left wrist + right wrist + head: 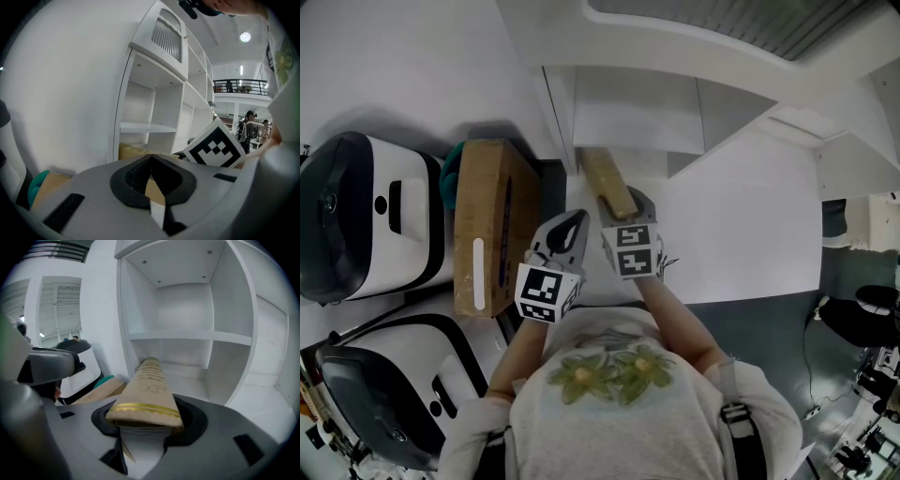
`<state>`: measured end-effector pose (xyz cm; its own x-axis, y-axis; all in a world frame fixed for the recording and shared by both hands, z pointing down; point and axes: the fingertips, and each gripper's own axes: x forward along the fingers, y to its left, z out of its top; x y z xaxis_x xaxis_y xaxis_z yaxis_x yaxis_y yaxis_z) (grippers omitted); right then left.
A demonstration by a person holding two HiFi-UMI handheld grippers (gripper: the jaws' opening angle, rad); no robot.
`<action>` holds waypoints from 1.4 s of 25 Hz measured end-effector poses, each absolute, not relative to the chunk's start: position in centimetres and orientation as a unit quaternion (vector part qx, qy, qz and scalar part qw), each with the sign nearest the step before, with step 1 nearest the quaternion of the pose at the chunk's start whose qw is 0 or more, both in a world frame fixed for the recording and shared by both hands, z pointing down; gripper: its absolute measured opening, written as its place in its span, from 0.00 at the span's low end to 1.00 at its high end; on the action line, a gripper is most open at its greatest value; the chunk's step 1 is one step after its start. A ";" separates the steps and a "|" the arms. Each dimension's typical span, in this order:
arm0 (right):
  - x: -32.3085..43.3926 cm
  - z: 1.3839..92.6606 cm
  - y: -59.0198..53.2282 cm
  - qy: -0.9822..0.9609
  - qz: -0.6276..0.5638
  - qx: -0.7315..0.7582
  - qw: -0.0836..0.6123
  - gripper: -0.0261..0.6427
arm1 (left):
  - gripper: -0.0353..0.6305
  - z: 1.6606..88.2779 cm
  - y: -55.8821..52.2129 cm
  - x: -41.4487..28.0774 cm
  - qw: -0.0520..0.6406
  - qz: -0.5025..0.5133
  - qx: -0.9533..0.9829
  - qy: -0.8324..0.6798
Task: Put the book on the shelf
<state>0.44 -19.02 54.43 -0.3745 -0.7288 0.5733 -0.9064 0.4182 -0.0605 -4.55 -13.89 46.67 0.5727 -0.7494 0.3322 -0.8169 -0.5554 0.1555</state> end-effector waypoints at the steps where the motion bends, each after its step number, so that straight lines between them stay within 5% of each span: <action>1: 0.4 54.4 -19.1 -0.808 0.189 0.506 0.236 0.38 | 0.09 46.7 -13.9 -4.6 0.148 0.115 0.874 -0.448; 35: -2.0 55.2 -21.7 -0.848 0.201 0.449 0.198 0.46 | 0.09 46.9 -14.1 -4.6 0.153 0.117 0.874 -0.446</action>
<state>-1.97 -21.72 55.21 -0.5189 -0.6817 0.5158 -0.8406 0.5165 -0.1631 -4.64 -14.10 46.92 0.5741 -0.7448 0.3400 -0.8160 -0.5548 0.1626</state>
